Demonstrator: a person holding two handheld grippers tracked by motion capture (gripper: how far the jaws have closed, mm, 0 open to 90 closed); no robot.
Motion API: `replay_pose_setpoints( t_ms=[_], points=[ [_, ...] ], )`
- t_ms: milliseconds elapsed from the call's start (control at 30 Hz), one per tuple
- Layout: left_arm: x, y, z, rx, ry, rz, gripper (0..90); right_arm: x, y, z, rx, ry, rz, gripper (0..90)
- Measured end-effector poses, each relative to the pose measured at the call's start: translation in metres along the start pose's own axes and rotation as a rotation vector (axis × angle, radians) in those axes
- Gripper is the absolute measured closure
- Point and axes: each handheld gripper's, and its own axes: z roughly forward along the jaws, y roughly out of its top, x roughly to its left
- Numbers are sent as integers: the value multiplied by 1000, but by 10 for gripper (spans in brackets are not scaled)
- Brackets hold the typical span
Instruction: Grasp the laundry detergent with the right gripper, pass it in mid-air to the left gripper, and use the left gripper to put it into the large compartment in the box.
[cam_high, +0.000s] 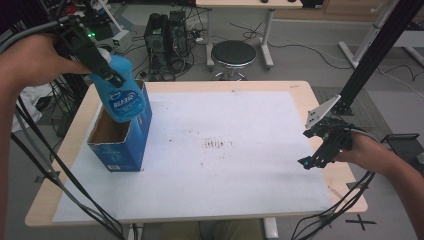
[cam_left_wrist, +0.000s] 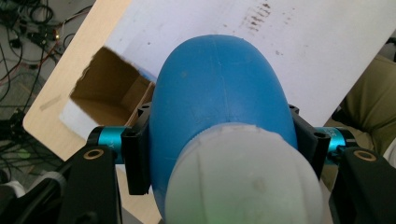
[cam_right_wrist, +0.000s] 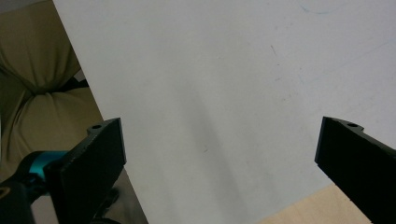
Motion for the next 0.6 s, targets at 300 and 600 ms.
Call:
replay_pose_setpoints(
  t_ms=[300,600],
  points=[
    [13,-20,5,-27,40,-86,373,-1,1,3,8,7,-2,9],
    [25,-34,22,-15,31,-83,374,-2,3,6,11,-8,7,9]
  ],
)
